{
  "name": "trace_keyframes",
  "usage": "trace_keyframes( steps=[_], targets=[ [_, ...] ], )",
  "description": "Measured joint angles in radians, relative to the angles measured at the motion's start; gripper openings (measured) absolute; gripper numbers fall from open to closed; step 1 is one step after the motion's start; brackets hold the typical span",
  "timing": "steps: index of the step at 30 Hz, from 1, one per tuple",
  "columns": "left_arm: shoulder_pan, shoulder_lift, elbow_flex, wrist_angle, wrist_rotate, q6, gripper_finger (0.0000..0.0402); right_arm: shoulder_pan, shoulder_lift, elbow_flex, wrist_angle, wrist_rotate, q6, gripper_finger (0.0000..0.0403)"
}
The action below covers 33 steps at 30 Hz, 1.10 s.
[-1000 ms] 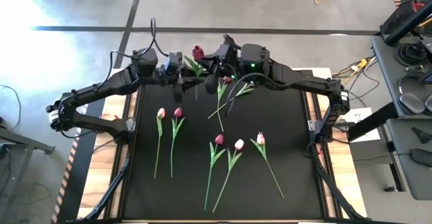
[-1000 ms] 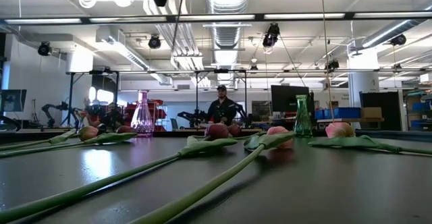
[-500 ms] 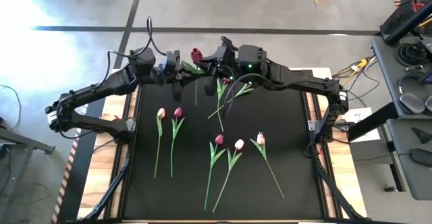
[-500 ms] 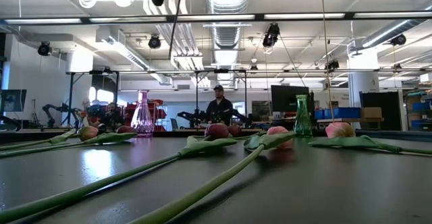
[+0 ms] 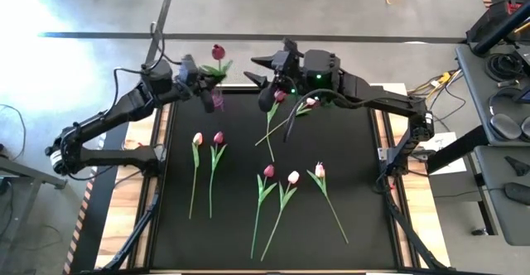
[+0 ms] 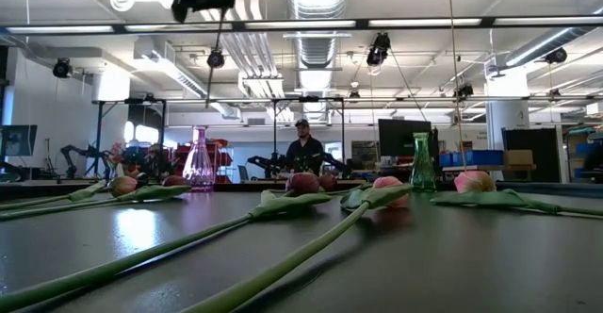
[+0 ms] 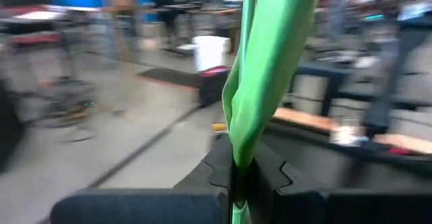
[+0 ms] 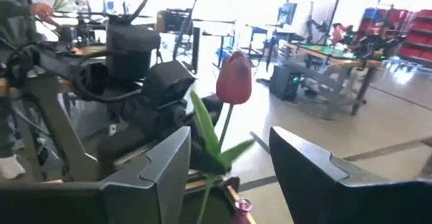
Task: Sort flowers into vase by color
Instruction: Put the bottom right red flower into the purple vase
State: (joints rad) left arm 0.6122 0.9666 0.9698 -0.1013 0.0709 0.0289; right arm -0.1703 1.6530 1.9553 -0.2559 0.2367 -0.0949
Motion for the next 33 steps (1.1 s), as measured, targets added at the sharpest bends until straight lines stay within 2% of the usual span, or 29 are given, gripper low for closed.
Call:
trace_keyframes(
  steps=[2, 5, 9, 13, 26, 33],
  targets=[
    [0.064, -0.017, -0.029, 0.012, -0.038, 0.018, 0.0001, 0.000, -0.013, 0.000, -0.019, 0.003, -0.012, 0.0187],
    [0.178, -0.031, -0.079, 0.099, -0.038, 0.022, 0.0000, 0.002, -0.018, 0.001, -0.043, 0.026, -0.021, 0.0152],
    [0.316, -0.021, -0.139, 0.242, 0.037, -0.005, 0.0000, 0.002, -0.018, 0.000, -0.071, 0.026, -0.020, 0.0078],
    [0.383, 0.011, -0.168, 0.330, 0.091, -0.023, 0.0000, 0.002, -0.018, 0.000, -0.069, 0.027, -0.029, 0.0018],
    [0.400, 0.078, -0.125, 0.400, 0.097, -0.012, 0.0000, 0.002, -0.017, 0.000, -0.069, 0.027, -0.035, 0.0013],
    [0.426, 0.089, -0.113, 0.343, 0.098, -0.016, 0.0000, 0.002, -0.017, 0.000, -0.070, 0.027, -0.036, 0.0013]
  ],
)
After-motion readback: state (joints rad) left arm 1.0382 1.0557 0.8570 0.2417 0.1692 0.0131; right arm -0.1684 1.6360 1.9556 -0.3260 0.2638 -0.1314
